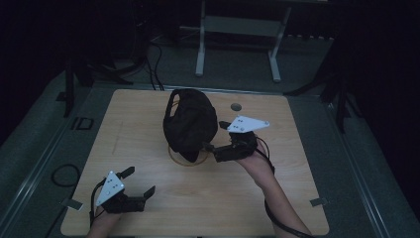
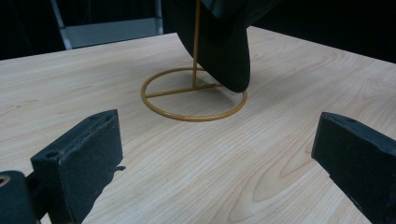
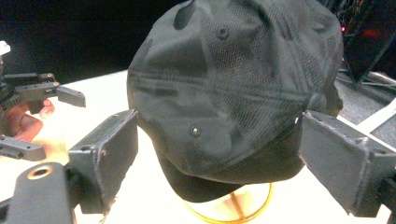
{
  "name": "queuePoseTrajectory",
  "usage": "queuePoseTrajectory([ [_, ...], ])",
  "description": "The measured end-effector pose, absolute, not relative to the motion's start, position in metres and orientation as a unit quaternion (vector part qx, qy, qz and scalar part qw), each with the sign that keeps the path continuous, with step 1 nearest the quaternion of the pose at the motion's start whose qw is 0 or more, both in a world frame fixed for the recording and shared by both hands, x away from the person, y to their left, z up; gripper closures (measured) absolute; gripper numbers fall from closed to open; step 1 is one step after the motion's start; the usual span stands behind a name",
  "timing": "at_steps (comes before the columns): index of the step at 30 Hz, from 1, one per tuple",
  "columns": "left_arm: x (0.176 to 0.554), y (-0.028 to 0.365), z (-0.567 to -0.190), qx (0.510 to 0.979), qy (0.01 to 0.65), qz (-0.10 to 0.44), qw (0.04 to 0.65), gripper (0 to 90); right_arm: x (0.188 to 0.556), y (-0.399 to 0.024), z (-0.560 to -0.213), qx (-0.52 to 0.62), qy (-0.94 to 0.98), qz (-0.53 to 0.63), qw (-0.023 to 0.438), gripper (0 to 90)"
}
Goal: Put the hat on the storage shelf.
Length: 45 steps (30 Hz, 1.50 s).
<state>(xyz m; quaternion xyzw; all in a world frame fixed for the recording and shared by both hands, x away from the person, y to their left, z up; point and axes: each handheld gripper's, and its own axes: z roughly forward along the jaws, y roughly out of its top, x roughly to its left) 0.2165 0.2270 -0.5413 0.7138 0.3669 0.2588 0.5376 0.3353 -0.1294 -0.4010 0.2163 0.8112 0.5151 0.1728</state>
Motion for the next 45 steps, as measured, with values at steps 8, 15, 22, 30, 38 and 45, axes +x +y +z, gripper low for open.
queuePoseTrajectory([
  [8, 0.217, 0.226, -0.542, 0.716, 0.365, 0.258, 0.537, 2.3, 0.329, -0.133, -0.419, 0.207, 0.816, 0.515, 0.159, 12.1],
  [15, 0.216, 0.225, -0.543, 0.718, 0.364, 0.260, 0.533, 2.3, 0.323, -0.135, -0.439, 0.208, 0.820, 0.515, 0.139, 12.2],
  [22, 0.216, 0.225, -0.544, 0.721, 0.361, 0.257, 0.532, 2.3, 0.318, -0.137, -0.460, 0.208, 0.825, 0.510, 0.124, 12.2],
  [30, 0.216, 0.225, -0.545, 0.719, 0.361, 0.262, 0.533, 2.3, 0.316, -0.143, -0.479, 0.213, 0.830, 0.501, 0.122, 12.2],
  [38, 0.217, 0.226, -0.546, 0.719, 0.365, 0.258, 0.531, 2.3, 0.313, -0.149, -0.493, 0.208, 0.837, 0.493, 0.115, 12.2],
  [45, 0.217, 0.225, -0.547, 0.723, 0.362, 0.253, 0.532, 2.3, 0.310, -0.156, -0.505, 0.217, 0.836, 0.492, 0.107, 12.2],
])
